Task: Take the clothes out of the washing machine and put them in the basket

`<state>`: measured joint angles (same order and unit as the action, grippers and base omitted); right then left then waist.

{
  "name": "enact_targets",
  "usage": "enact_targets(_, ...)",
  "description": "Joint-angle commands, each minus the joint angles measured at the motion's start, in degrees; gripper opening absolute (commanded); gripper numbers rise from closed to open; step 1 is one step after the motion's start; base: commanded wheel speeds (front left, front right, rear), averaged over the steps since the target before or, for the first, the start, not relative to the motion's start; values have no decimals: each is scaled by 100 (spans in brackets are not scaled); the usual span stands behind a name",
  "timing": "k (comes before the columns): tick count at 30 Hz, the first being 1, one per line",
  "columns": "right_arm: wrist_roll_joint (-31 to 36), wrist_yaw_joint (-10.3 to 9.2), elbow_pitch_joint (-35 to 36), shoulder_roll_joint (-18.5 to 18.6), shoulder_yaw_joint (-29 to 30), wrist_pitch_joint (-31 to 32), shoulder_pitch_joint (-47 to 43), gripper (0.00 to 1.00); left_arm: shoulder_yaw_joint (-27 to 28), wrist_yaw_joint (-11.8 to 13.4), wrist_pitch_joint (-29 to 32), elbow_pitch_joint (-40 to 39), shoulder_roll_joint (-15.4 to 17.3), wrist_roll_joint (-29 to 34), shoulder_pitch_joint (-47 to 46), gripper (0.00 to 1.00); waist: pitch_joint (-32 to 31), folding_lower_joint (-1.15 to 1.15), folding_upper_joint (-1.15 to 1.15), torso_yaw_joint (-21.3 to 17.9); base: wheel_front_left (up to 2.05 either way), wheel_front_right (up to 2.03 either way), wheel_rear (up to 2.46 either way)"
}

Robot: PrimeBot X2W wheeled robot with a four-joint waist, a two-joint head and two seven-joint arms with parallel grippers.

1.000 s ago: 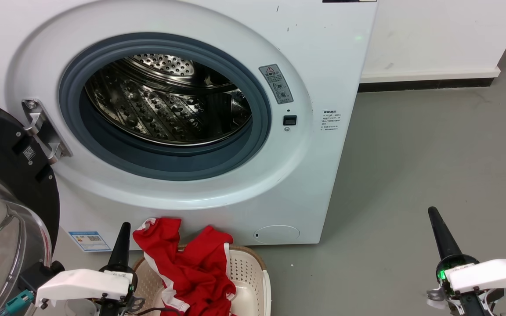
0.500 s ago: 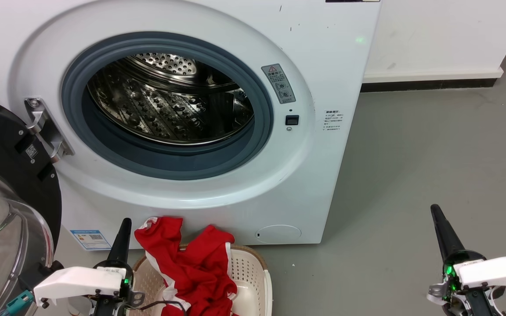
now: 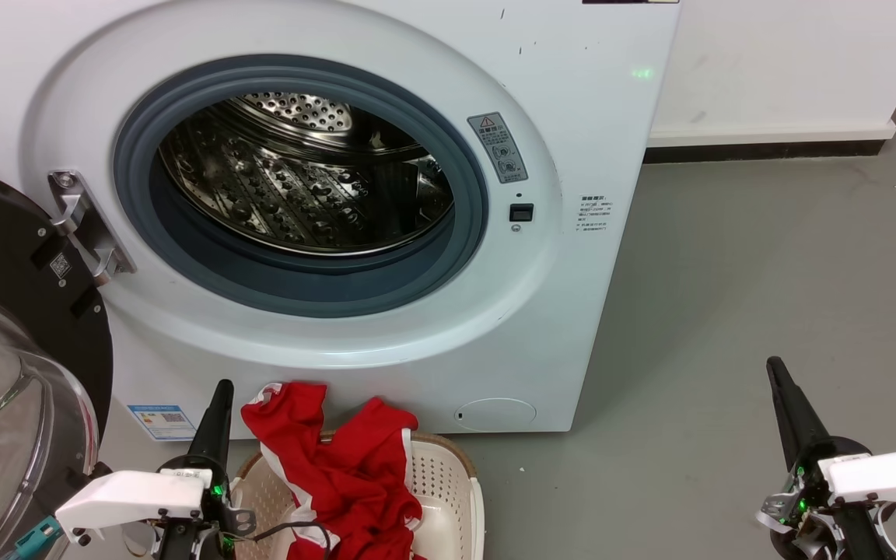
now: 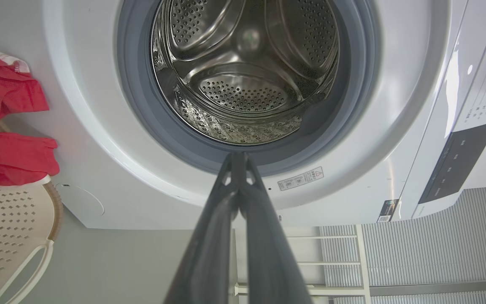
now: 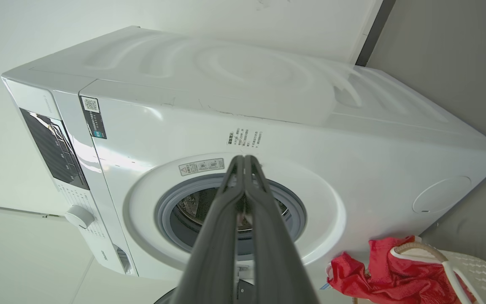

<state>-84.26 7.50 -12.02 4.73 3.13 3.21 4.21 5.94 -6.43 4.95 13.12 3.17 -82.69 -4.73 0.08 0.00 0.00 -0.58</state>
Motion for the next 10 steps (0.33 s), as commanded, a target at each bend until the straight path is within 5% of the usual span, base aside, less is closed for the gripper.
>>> enact_targets(1, -126, -1, -21, 7, 18, 22, 108, 0, 22, -33, 35, 0, -8, -104, -102, 0, 1, 0, 0, 3, 0, 0, 0)
enact_targets(10, -530, -1, -101, -6, 62, 81, 160, 0, 46, -74, 90, 47, -19, -497, -140, 0, 5, 0, 0, 26, 0, 0, 0)
